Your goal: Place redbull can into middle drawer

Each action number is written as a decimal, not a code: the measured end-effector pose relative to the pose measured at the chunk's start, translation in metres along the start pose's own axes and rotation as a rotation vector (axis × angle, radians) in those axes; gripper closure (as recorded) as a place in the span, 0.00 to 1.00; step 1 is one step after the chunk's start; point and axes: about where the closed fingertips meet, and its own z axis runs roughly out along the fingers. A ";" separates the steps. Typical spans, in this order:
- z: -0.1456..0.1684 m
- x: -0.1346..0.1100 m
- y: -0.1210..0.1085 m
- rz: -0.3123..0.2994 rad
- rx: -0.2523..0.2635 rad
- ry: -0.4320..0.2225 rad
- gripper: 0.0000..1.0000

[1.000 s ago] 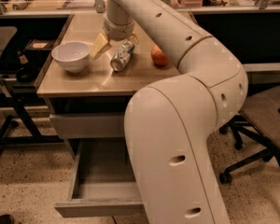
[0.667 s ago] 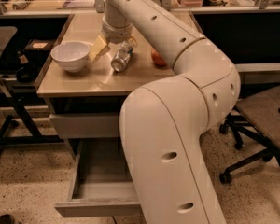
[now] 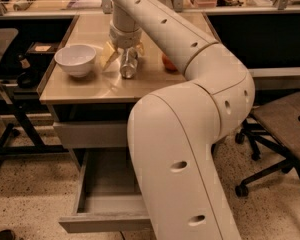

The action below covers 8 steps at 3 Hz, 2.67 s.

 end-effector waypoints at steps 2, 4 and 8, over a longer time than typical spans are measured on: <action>0.000 0.000 0.000 0.000 0.000 0.000 0.65; 0.000 0.000 0.000 0.000 0.000 0.000 1.00; -0.053 0.022 -0.018 -0.037 -0.037 -0.099 1.00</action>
Offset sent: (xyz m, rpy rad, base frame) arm 0.0000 0.0000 0.0000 0.0000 0.0000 0.0000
